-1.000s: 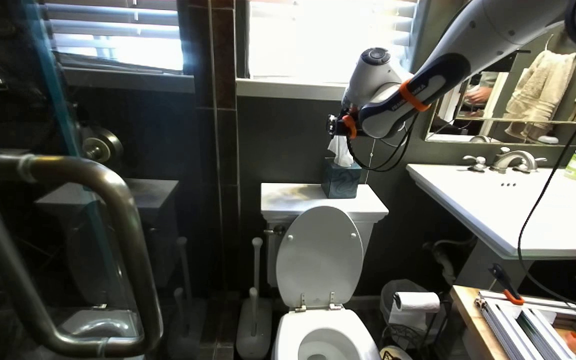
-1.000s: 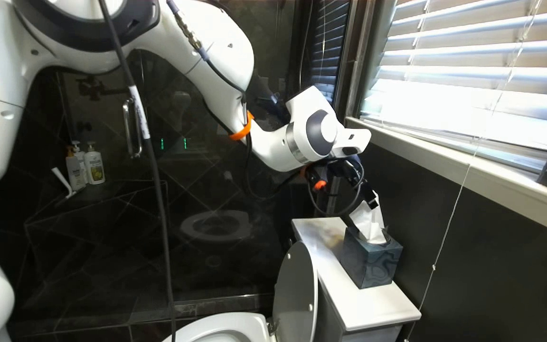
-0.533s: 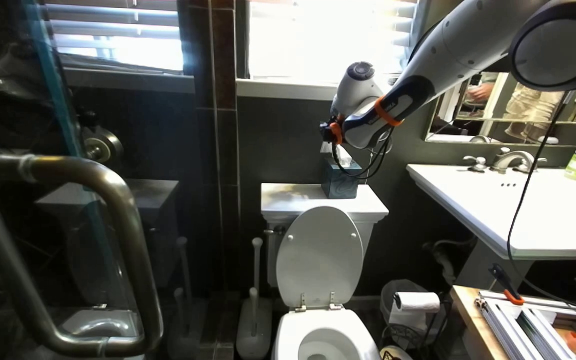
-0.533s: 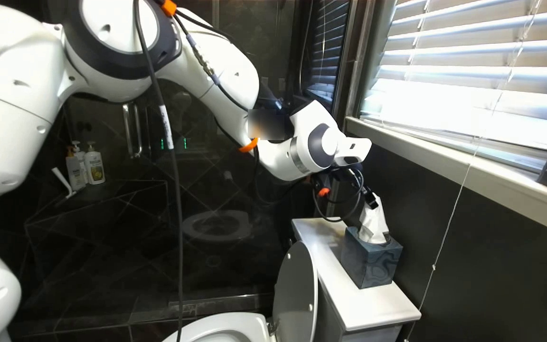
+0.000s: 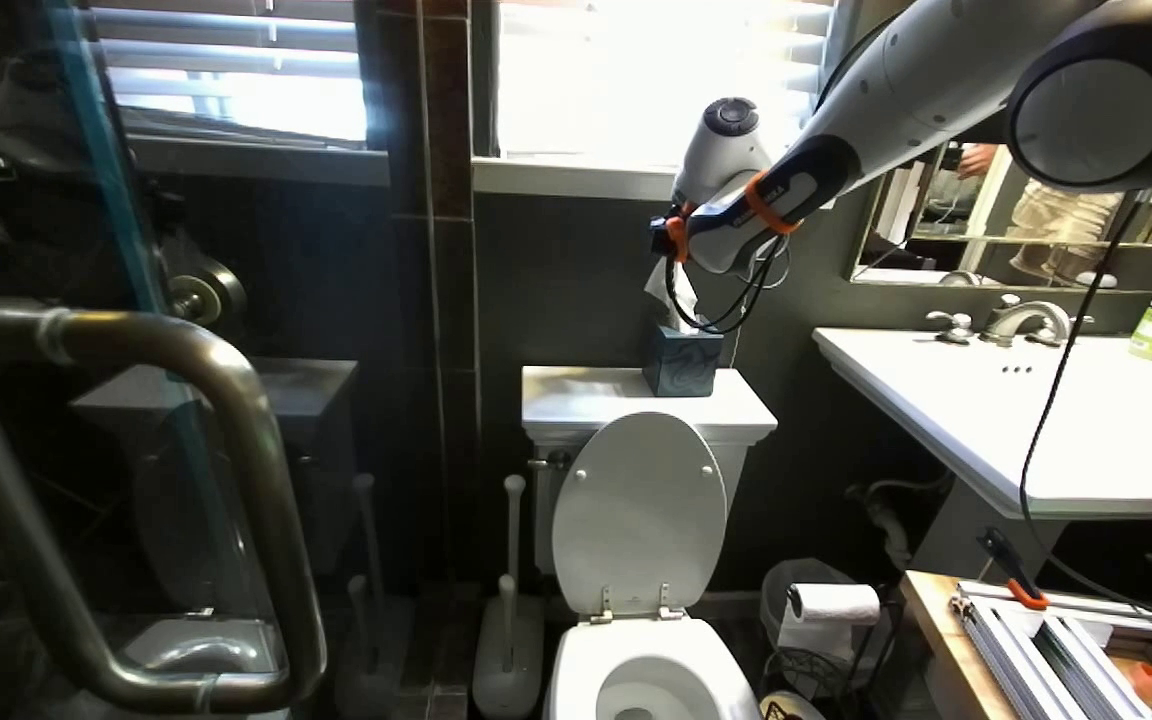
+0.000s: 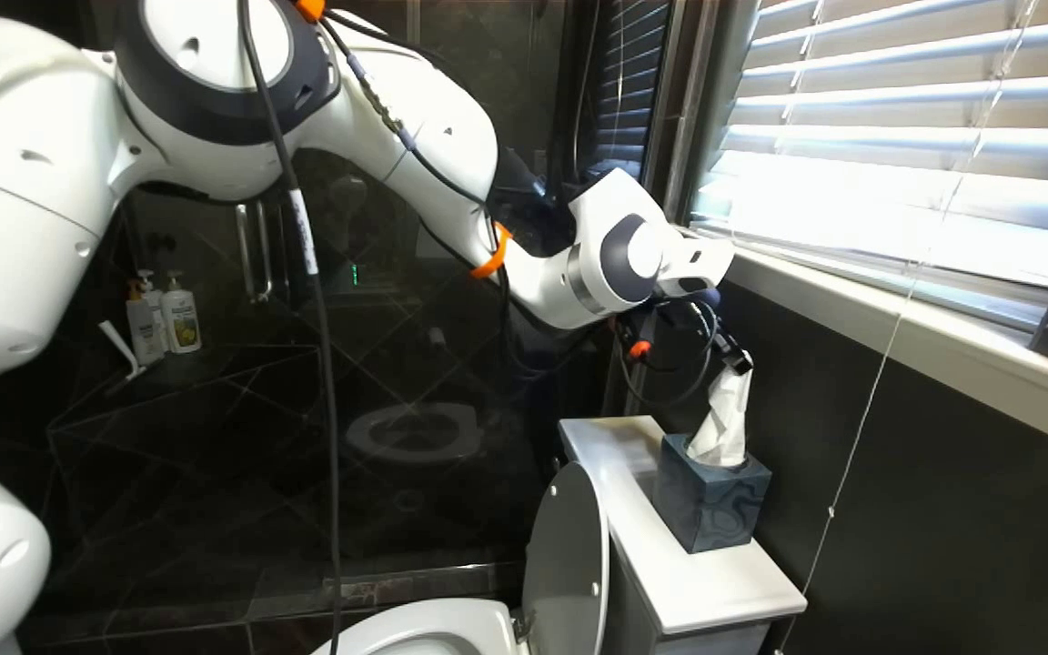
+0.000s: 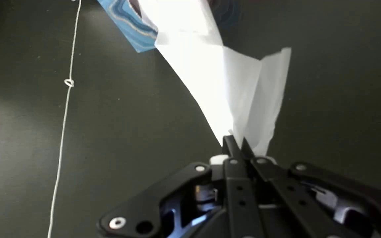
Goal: Remove one piece of tissue from the box
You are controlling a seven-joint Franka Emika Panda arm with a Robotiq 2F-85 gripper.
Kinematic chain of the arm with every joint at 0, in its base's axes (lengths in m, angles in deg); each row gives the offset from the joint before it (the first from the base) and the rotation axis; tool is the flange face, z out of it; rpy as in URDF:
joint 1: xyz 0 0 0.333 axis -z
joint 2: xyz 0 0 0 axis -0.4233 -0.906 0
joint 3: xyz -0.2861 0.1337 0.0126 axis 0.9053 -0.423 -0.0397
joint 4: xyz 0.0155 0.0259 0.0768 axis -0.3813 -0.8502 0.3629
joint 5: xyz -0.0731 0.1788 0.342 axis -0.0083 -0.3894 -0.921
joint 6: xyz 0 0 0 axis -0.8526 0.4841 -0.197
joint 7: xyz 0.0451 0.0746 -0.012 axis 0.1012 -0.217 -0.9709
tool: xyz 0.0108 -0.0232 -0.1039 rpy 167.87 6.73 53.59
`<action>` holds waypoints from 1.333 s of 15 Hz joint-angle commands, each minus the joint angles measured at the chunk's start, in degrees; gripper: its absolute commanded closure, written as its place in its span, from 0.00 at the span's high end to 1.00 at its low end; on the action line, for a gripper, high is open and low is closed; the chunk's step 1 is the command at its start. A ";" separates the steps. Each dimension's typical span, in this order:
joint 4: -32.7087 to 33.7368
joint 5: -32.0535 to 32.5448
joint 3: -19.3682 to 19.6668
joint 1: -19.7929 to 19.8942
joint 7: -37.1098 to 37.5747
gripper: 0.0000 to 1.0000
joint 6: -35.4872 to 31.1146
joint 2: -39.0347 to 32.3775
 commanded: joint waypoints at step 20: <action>-14.77 7.78 35.71 -25.00 -7.01 0.00 7.47 9.98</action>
